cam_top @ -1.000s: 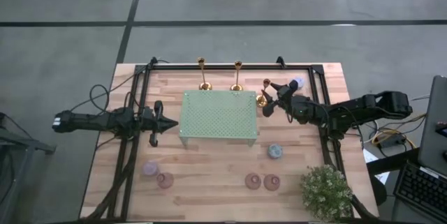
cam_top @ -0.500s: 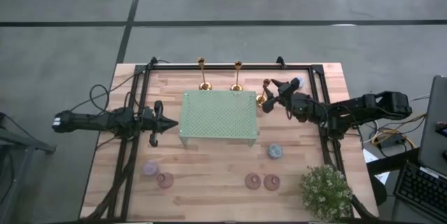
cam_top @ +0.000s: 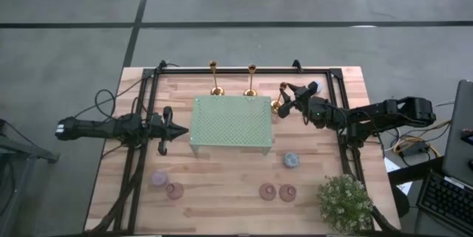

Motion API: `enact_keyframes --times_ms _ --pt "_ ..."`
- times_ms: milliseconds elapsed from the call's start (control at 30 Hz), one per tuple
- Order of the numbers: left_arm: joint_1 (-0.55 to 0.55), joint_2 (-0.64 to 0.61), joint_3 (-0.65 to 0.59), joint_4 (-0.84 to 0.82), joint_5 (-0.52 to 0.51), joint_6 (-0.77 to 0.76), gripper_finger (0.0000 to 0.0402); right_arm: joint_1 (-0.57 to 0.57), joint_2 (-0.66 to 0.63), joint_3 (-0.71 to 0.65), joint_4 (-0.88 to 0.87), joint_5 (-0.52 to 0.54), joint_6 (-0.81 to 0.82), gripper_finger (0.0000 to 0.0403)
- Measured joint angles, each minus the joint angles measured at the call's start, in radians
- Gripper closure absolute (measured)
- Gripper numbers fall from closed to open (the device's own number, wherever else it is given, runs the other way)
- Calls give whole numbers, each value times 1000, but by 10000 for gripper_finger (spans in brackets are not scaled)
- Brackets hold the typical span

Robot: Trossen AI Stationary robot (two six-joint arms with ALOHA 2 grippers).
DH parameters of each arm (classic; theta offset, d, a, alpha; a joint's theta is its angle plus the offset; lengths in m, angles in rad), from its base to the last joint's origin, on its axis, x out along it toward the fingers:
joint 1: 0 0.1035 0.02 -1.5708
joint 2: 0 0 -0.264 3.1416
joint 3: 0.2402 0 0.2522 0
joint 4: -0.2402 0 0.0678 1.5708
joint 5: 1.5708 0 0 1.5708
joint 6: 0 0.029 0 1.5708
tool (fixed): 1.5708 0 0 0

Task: Pick & Place candle stick holders
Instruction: Put the right gold candle holder on the shelf

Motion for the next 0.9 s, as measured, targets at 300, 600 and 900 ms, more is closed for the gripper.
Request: enact_keyframes --times_ms 300,600,900 --pt "0 0 0 0 0 0 388 0 0 0 -2 -2 -25 284" --pt "0 0 0 0 0 0 388 1 -2 22 -3 -3 -49 309" --pt "0 0 0 0 0 0 388 1 -23 107 -36 -10 -129 302"
